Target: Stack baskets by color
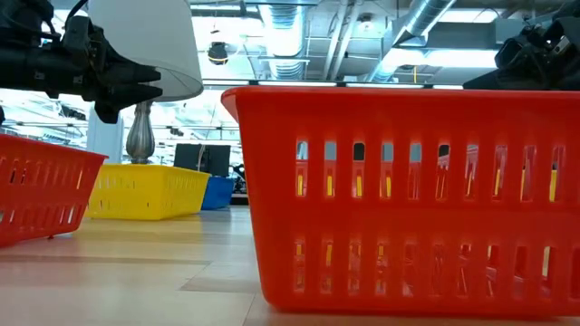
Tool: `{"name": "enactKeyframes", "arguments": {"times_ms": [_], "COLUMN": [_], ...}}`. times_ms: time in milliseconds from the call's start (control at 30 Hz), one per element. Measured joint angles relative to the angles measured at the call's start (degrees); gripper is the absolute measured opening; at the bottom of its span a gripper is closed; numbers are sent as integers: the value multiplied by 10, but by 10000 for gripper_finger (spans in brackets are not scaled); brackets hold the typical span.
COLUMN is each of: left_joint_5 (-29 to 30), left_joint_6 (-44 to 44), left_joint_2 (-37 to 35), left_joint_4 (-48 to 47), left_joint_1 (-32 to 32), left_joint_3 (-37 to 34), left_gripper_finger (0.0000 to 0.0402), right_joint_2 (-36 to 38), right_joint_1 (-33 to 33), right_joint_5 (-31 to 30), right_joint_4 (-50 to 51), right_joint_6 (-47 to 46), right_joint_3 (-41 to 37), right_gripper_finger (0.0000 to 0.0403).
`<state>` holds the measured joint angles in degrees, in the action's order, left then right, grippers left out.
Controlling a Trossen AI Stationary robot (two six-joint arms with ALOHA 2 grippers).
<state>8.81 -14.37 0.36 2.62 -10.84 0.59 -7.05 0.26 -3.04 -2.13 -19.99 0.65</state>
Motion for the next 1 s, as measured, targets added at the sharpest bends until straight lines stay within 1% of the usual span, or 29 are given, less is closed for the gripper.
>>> {"name": "enactKeyframes", "arguments": {"times_ms": [167,300,467,633,733,900,1000], "left_joint_5": [0,-1,0,26,26,43,45], "left_joint_6": [-1,-49,-174,-323,-377,-398,-399], "left_joint_2": [0,0,0,0,0,0,0], "left_joint_4": [0,0,0,4,4,7,7], "left_joint_1": [0,0,0,0,0,0,0], "left_joint_3": [0,0,0,0,0,0,0], "left_gripper_finger": [185,185,185,185,185,185,185], "right_joint_2": [0,0,0,0,0,0,0], "right_joint_1": [0,0,0,0,1,1,-1], "right_joint_5": [0,0,0,-11,-11,-13,-15], "right_joint_4": [0,0,0,-2,-3,-7,-7], "right_joint_6": [0,0,0,16,-38,-195,-235], "right_joint_3": [0,0,0,0,0,0,0], "right_gripper_finger": [233,233,233,233,233,233,233]}}
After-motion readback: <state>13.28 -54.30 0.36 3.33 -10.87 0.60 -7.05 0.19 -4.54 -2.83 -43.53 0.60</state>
